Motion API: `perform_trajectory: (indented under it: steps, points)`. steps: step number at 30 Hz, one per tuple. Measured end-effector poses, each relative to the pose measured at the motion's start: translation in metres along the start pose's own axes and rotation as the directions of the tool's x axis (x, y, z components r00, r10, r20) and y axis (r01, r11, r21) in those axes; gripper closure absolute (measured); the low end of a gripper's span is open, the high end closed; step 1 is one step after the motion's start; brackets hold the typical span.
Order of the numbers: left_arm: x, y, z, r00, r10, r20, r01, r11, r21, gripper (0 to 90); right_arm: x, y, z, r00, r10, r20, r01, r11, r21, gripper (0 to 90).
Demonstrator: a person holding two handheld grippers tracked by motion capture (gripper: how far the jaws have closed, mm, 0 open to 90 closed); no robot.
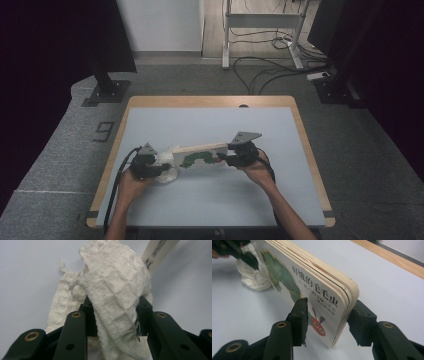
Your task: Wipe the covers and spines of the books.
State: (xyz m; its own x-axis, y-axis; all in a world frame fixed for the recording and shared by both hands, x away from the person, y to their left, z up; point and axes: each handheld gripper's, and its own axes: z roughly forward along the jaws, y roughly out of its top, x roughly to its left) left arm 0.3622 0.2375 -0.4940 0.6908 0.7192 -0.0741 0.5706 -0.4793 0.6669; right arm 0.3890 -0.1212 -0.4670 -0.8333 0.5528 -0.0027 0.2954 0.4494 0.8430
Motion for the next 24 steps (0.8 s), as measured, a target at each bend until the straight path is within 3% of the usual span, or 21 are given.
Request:
perform_trajectory:
  steps: [7, 19, 24]
  points:
    - [0.0, -0.003, 0.004, 1.0, 0.0, 0.008, 0.001, 1.0, -0.01, 62.5, 0.0, -0.001, 0.0, 1.0, -0.002, 0.001, 0.002, 1.0, -0.004, 51.7]
    - [-0.003, 0.005, -0.02, 0.9995, -0.004, 0.033, 0.006, 0.9976, -0.07, 62.8, 0.001, 0.0, 0.0, 1.0, -0.001, 0.0, 0.001, 1.0, -0.003, 51.7]
    - [-0.008, 0.018, -0.035, 0.9996, 0.027, 0.011, -0.026, 0.996, -0.085, 62.8, 0.001, -0.001, 0.0, 1.0, 0.0, 0.001, 0.0, 1.0, -0.004, 51.7]
